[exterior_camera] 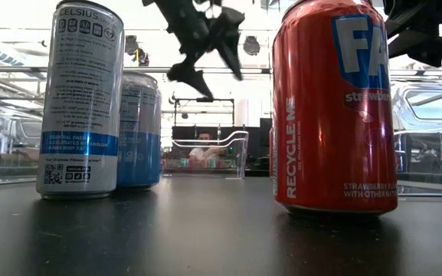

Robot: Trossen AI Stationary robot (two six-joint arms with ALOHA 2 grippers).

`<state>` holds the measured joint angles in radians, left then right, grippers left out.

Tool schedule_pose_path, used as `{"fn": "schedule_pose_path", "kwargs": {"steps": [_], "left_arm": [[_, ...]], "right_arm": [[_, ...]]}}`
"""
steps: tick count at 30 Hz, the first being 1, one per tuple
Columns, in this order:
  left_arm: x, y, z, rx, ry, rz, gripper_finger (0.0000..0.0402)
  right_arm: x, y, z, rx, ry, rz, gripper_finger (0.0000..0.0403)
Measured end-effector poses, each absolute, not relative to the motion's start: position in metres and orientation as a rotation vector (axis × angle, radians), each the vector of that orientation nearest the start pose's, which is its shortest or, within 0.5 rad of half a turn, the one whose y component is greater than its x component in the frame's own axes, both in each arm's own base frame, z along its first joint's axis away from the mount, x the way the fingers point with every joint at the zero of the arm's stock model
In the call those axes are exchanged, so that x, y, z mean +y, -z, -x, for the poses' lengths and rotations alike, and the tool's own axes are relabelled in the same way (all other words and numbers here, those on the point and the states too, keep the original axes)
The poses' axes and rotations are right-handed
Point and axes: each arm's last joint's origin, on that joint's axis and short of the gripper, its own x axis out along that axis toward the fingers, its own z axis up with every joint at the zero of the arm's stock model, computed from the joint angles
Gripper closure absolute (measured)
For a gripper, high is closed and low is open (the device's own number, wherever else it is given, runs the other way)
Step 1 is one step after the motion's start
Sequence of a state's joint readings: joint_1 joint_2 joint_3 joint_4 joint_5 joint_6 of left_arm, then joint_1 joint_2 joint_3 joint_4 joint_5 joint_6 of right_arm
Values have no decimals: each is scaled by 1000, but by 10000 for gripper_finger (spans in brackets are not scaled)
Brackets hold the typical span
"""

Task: Sort soda cans
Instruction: Move the red soda can to the top left of the table

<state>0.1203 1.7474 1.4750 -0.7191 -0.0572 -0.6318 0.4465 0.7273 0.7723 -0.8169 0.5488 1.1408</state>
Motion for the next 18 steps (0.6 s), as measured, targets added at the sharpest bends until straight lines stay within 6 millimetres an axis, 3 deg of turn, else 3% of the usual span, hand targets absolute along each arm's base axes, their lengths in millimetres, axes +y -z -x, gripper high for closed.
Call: {"fn": "schedule_pose_path", "kwargs": {"steps": [6,12,18], "left_arm": [[51,-263,-360,1018,-578,615,26],[44,-280,-356,959,-517,562,26],[42,-304,-339,902,-557,541,26]], "right_arm": [[43,-286,-125,524,454,-730,266],[43,-286,-125,523,454,-730,266],[43,-286,-125,523,454,-728,266]]}}
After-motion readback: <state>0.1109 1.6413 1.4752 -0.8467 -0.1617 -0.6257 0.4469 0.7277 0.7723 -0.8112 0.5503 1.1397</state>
